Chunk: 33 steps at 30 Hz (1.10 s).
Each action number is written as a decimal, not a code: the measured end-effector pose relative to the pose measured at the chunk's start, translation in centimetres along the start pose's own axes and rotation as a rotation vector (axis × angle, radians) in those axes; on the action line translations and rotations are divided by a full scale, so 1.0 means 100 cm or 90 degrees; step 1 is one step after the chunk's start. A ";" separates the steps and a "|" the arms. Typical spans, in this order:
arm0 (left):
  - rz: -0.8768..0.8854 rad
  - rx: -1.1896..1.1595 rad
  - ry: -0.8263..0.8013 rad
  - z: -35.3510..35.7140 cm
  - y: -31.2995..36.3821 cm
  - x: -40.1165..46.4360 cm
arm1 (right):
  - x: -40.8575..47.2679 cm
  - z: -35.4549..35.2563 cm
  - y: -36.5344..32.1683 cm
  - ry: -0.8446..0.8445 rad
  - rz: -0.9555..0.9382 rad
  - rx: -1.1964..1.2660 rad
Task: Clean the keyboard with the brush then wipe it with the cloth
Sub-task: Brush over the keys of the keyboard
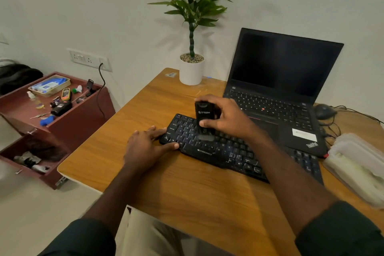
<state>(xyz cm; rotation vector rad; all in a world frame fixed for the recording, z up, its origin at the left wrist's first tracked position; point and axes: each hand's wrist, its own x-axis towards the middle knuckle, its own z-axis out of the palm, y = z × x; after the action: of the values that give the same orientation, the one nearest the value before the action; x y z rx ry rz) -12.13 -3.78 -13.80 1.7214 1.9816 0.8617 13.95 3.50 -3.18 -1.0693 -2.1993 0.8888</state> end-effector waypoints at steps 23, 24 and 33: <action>0.017 0.007 -0.004 -0.006 0.008 -0.003 | -0.042 0.001 0.022 -0.020 0.027 -0.030; 0.015 0.004 -0.004 -0.006 0.008 -0.004 | -0.046 -0.006 0.024 -0.032 0.031 -0.042; 0.014 -0.003 0.001 -0.005 0.006 -0.004 | -0.054 -0.019 0.025 0.026 0.011 -0.021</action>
<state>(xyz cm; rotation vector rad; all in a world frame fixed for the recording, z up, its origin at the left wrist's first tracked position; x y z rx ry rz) -11.91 -4.26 -13.11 1.7441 1.9632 0.8758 19.36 0.86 -4.73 -1.1136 -2.1812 0.8334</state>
